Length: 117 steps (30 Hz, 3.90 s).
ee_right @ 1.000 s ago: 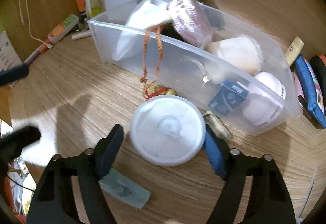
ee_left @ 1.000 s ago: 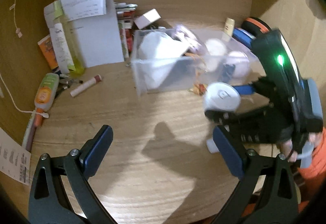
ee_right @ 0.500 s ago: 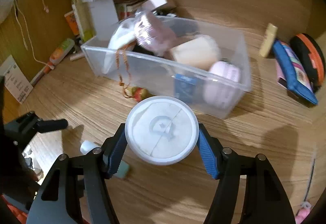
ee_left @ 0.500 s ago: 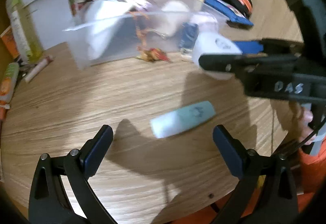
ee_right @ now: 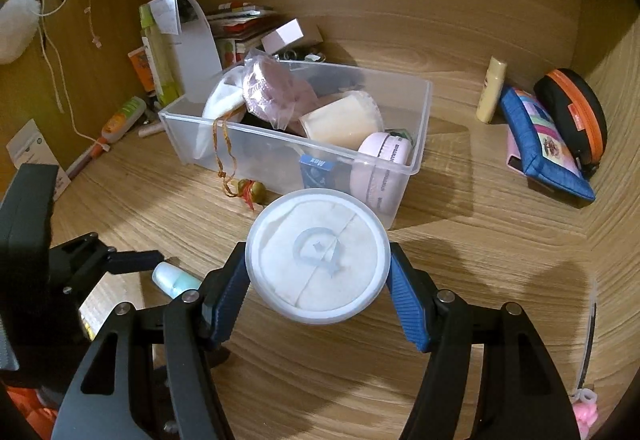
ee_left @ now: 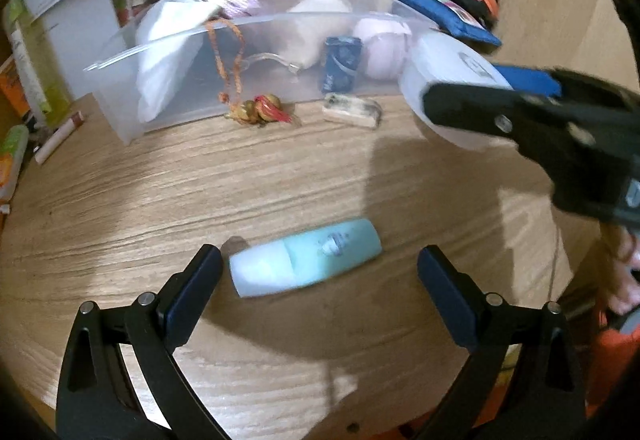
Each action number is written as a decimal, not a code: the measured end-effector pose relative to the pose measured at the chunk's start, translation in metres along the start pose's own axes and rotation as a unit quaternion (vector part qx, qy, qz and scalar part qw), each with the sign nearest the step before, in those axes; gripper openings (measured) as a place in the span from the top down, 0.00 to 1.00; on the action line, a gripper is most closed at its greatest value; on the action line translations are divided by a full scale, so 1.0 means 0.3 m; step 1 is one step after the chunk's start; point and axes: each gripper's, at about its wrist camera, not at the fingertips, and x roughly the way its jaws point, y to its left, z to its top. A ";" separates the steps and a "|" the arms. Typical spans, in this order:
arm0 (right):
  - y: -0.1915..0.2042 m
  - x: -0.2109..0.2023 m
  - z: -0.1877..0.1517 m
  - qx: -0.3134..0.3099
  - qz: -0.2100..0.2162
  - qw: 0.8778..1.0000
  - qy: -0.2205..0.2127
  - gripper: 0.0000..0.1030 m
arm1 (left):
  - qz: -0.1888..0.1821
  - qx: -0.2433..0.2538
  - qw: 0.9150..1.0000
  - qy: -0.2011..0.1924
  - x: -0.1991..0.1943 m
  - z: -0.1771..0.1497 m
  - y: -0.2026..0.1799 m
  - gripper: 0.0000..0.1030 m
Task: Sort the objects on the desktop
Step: 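Grasp the light blue tube with the left gripper, then lower the light blue tube and white container into the clear box and release both, then grasp the gourd keychain with the left gripper while the right gripper approaches the eraser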
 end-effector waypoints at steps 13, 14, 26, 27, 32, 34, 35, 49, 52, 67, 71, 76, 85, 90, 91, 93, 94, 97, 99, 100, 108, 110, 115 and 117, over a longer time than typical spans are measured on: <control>-0.042 -0.010 -0.014 0.013 0.005 1.000 -0.006 0.39 | 0.029 -0.021 0.998 -0.053 -0.076 0.028 0.061 0.29; -0.042 -0.012 -0.011 0.013 0.005 1.000 -0.007 0.39 | 0.033 -0.023 0.997 -0.062 -0.094 0.037 0.067 0.29; -0.067 -0.069 0.056 0.018 -0.005 0.999 -0.035 0.39 | -0.039 -0.031 0.992 -0.118 -0.206 0.191 0.153 0.29; -0.071 -0.069 0.064 0.019 -0.008 0.999 -0.037 0.39 | -0.031 -0.024 0.992 -0.119 -0.205 0.209 0.158 0.29; -0.098 -0.050 0.090 0.034 -0.021 0.999 -0.036 0.39 | 0.005 -0.012 0.992 -0.127 -0.210 0.272 0.213 0.29; -0.113 -0.036 0.099 0.041 -0.019 0.998 -0.032 0.39 | 0.014 -0.016 0.991 -0.132 -0.216 0.287 0.254 0.29; -0.117 -0.030 0.103 0.042 -0.021 0.998 -0.030 0.39 | 0.019 -0.020 0.990 -0.135 -0.217 0.295 0.278 0.29; -0.116 0.083 0.236 0.052 -0.032 0.998 -0.017 0.39 | 0.008 -0.042 0.994 -0.099 -0.076 0.404 0.399 0.29; -0.096 0.115 0.266 0.043 -0.030 0.999 -0.012 0.39 | 0.005 -0.037 0.994 -0.098 -0.056 0.420 0.393 0.29; -0.009 0.227 0.328 -0.014 -0.044 0.999 0.008 0.39 | 0.003 -0.004 0.996 -0.086 0.031 0.458 0.363 0.29; -0.002 0.278 0.337 -0.020 -0.038 0.999 0.028 0.39 | 0.029 0.010 0.996 -0.084 0.058 0.466 0.345 0.30; -0.004 0.296 0.330 -0.015 -0.034 0.999 0.028 0.39 | 0.033 0.019 0.995 -0.089 0.058 0.460 0.342 0.30; 0.003 0.297 0.321 -0.014 -0.043 0.999 0.030 0.39 | 0.028 0.017 0.996 -0.089 0.050 0.460 0.351 0.30; 0.020 0.246 0.309 -0.024 -0.050 0.998 0.013 0.36 | 0.039 0.027 0.993 -0.113 -0.012 0.455 0.332 0.30; 0.024 0.233 0.307 -0.027 -0.052 0.998 0.008 0.34 | 0.040 0.030 0.992 -0.118 -0.027 0.455 0.327 0.30; 0.036 0.193 0.301 -0.035 -0.063 0.997 -0.006 0.32 | 0.040 0.035 0.990 -0.127 -0.057 0.454 0.316 0.30; 0.040 0.178 0.299 -0.037 -0.065 0.997 -0.011 0.32 | 0.041 0.036 0.990 -0.130 -0.067 0.452 0.313 0.30; 0.044 0.136 0.296 -0.037 -0.068 0.997 -0.020 0.32 | 0.047 0.042 0.989 -0.138 -0.099 0.444 0.301 0.30; 0.040 0.108 0.290 -0.030 -0.070 0.997 -0.025 0.31 | 0.049 0.045 0.987 -0.143 -0.118 0.434 0.290 0.27; 0.037 0.095 0.287 -0.027 -0.072 0.997 -0.027 0.31 | 0.048 0.047 0.987 -0.146 -0.131 0.426 0.285 0.23; 0.021 0.018 0.247 -0.014 -0.068 0.997 -0.031 0.30 | 0.044 0.054 0.986 -0.149 -0.170 0.374 0.249 0.12; 0.019 0.012 0.231 -0.015 -0.070 0.997 -0.028 0.30 | 0.042 0.055 0.987 -0.146 -0.173 0.358 0.244 0.11; 0.002 0.024 0.179 -0.016 -0.070 0.997 -0.009 0.30 | 0.031 0.055 0.990 -0.125 -0.155 0.318 0.240 0.09; -0.013 0.039 0.156 -0.012 -0.068 0.998 0.002 0.30 | 0.024 0.056 0.992 -0.108 -0.131 0.299 0.242 0.09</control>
